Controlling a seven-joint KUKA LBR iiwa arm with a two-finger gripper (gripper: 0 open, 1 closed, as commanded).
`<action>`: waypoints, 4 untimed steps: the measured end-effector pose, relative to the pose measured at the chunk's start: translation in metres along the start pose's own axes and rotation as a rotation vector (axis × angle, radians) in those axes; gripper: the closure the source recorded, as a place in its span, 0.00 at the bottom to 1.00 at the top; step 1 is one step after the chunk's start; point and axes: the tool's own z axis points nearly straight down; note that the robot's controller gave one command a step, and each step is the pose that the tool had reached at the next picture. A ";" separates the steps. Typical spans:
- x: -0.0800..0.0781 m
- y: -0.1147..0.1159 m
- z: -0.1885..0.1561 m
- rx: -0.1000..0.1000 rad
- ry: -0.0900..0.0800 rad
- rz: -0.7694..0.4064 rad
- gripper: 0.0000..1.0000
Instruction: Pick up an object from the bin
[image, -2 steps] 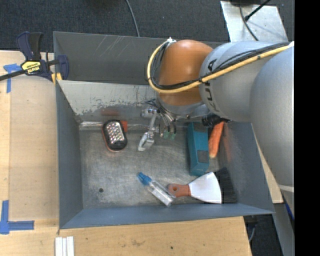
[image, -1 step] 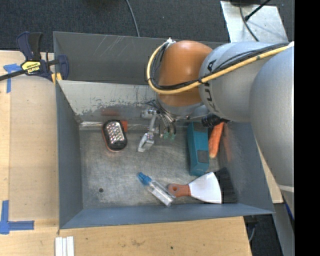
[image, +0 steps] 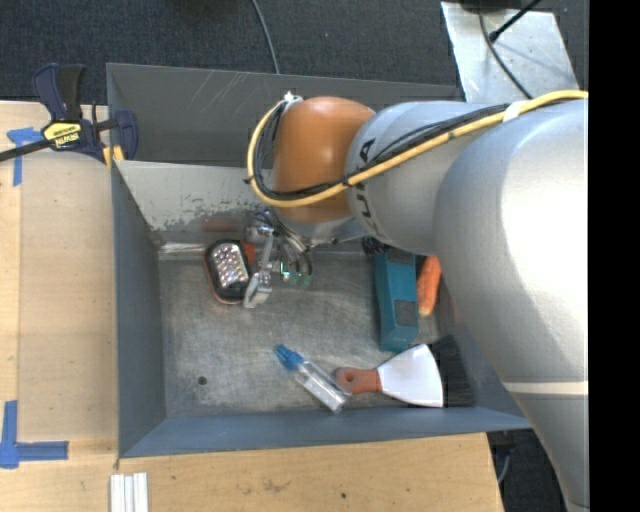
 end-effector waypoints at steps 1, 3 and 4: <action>-0.004 0.014 0.014 0.008 0.009 -0.025 0.00; -0.001 0.055 0.014 0.003 0.008 -0.078 1.00; 0.026 0.045 0.002 0.002 0.008 -0.136 1.00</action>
Offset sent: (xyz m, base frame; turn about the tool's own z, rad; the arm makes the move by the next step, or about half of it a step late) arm 0.0048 0.0552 -0.0228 -0.0755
